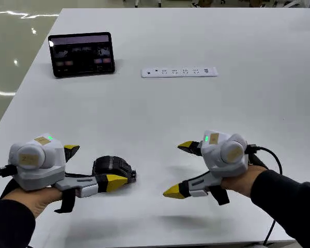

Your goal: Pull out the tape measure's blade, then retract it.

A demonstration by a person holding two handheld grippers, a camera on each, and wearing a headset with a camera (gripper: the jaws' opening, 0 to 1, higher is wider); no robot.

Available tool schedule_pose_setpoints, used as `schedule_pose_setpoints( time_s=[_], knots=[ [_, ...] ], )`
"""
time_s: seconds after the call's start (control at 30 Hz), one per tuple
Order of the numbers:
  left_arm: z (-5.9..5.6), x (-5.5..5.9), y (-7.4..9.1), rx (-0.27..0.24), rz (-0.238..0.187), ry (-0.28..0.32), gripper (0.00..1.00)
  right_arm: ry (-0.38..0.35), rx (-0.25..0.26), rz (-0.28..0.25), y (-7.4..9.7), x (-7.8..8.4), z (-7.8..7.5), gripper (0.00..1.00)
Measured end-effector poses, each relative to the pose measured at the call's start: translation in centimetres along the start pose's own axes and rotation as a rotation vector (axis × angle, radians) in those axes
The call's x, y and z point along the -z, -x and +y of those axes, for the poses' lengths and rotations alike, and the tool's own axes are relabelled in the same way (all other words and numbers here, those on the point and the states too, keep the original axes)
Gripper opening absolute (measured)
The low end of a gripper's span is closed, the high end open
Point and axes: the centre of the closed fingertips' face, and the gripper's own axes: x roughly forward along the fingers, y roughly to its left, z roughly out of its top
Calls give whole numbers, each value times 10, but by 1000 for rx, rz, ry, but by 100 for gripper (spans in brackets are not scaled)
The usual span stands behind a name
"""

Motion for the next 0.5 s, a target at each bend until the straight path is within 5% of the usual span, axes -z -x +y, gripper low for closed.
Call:
schedule_pose_setpoints(
  time_s=[0.07, 0.3, 0.4, 0.5],
  knots=[
    [2, 1, 5, -3, 2, -36, 100, -12, 17, -12, 12, 3, 0, 84],
    [13, 7, 27, 19, -16, 4, 100, -33, 93, -9, 59, 12, -10, 94],
    [28, 14, 35, -36, 11, -20, 100, -50, 138, -1, 77, 21, -19, 100],
    [38, 17, 46, -46, -16, 17, 100, -81, 194, 26, 100, 42, -29, 100]
  ],
)
